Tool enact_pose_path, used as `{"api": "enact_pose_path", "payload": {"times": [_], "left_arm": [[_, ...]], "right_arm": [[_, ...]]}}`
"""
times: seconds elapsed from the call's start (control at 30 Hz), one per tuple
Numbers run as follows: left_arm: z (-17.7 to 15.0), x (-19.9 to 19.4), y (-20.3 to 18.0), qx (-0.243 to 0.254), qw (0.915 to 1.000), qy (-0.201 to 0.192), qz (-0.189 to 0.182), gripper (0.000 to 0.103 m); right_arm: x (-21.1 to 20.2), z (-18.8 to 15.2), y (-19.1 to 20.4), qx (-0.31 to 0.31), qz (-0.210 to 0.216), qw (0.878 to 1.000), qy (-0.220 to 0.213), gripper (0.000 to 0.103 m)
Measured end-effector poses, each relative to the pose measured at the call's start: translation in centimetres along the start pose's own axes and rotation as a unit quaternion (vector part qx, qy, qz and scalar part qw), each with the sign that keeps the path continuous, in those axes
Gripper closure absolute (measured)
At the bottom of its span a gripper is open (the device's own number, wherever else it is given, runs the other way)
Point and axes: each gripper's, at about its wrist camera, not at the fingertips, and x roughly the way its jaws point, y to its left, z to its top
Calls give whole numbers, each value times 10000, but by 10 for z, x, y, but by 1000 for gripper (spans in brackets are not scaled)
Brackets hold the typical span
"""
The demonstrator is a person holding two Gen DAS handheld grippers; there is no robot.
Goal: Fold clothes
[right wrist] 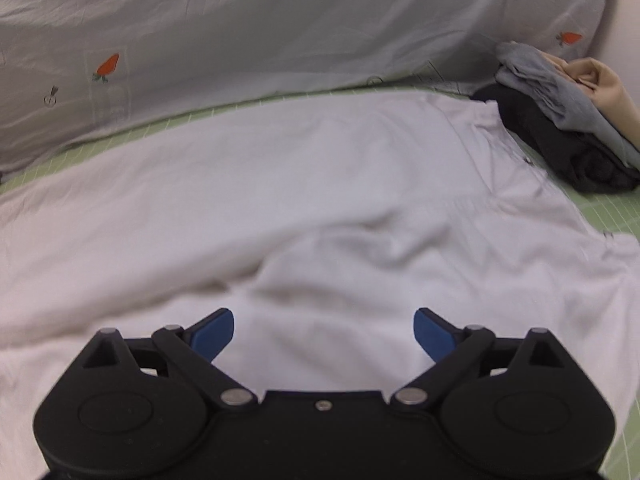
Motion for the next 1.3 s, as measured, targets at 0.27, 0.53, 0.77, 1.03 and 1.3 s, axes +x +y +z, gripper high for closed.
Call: {"api": "enact_pose_path", "payload": {"times": [0.27,0.53,0.77,1.03,1.3], "left_arm": [[-59,-12,46,-267,9991,320,121,21],[-72,-16,41,65,9996,132,-234,91],[-69,-22,41,215,9974,68,680,92],[-52,-7,78,-366,9935,362,1015,84],[-37,-34,86,-1237,9890,207,786,33]], "right_arm": [[-15,-35,-1,-233,70,9994,229,5],[-37,-64,1,-490,-117,9983,304,5],[-36,-73,-2,-87,-109,9994,317,5],[-36,-71,-11,87,-22,9998,170,5],[-31,-43,-34,340,-82,9994,-25,1]]}}
